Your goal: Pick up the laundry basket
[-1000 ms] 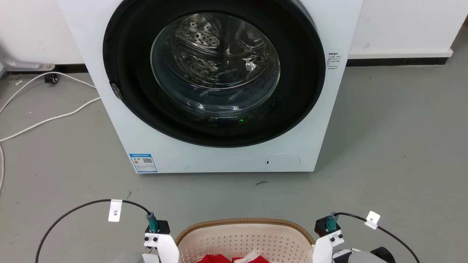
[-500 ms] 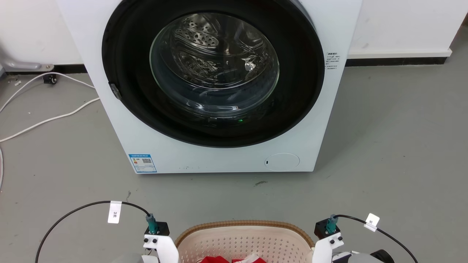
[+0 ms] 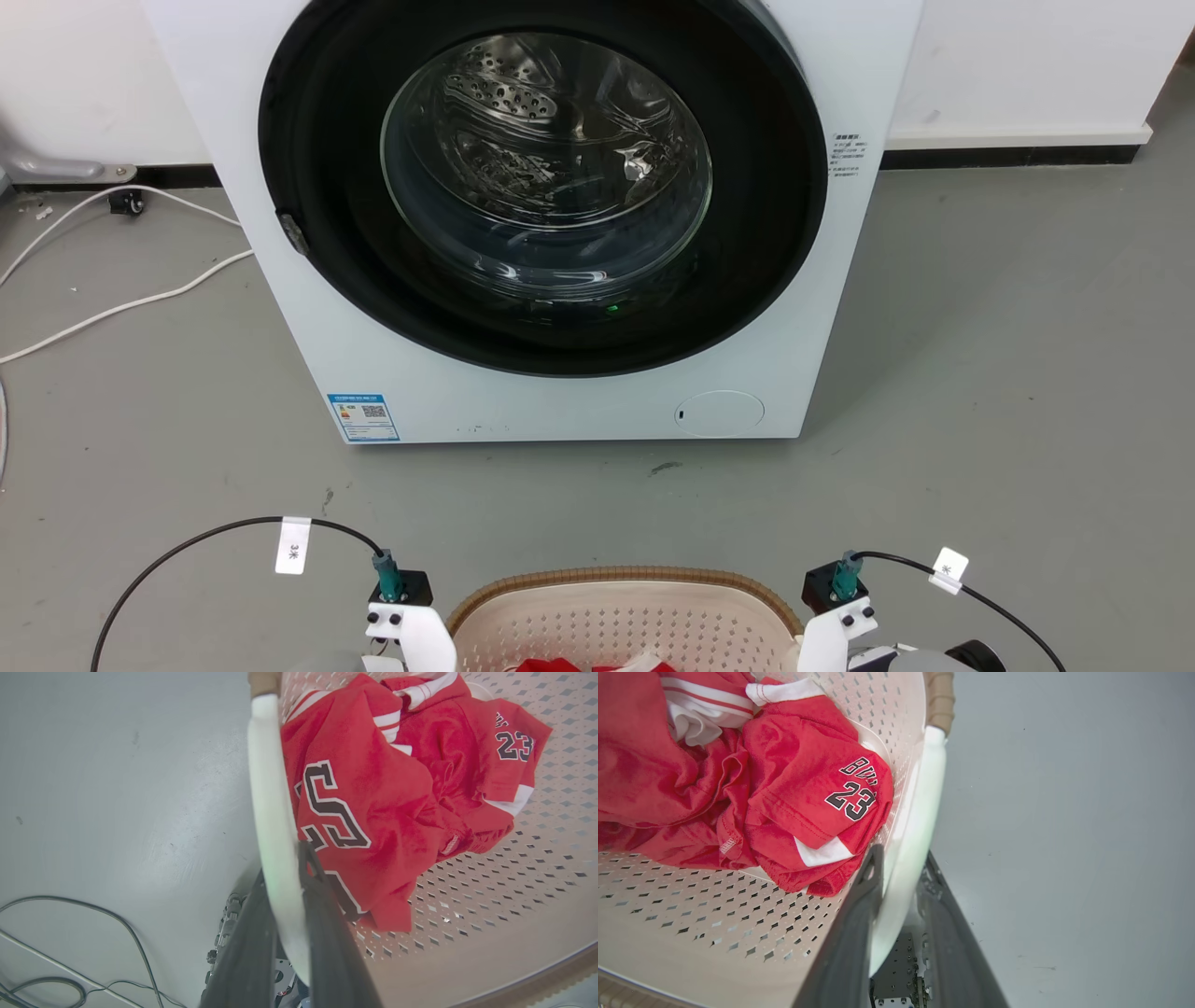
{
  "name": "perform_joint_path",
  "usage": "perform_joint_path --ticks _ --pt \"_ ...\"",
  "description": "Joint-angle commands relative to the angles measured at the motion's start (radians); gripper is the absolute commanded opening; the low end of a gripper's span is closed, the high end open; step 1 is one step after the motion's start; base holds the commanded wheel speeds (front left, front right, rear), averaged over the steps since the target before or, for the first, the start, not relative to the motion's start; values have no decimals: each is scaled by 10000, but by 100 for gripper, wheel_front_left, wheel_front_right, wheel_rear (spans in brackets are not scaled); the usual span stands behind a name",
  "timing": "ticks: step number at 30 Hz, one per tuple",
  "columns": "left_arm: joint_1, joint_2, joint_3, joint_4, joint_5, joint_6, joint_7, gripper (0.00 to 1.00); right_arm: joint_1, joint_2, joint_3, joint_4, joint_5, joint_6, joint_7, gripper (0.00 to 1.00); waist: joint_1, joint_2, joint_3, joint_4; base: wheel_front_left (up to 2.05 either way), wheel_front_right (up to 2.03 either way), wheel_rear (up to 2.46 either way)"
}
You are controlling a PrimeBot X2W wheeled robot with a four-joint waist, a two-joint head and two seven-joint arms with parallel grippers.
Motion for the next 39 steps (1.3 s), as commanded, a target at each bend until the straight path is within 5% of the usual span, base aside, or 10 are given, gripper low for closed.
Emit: perform_joint_path --ticks 1,39 --pt "-136 49 -30 0 -3 -44 -48 0 -120 -96 115 55 25 -3 -38 0 0 -1 5 2 0 0 0" --pt "7 70 -549 17 -549 -44 -63 0 -183 -145 1194 234 1042 -3 -149 0 0 -1 -25 -7 0 0 0"
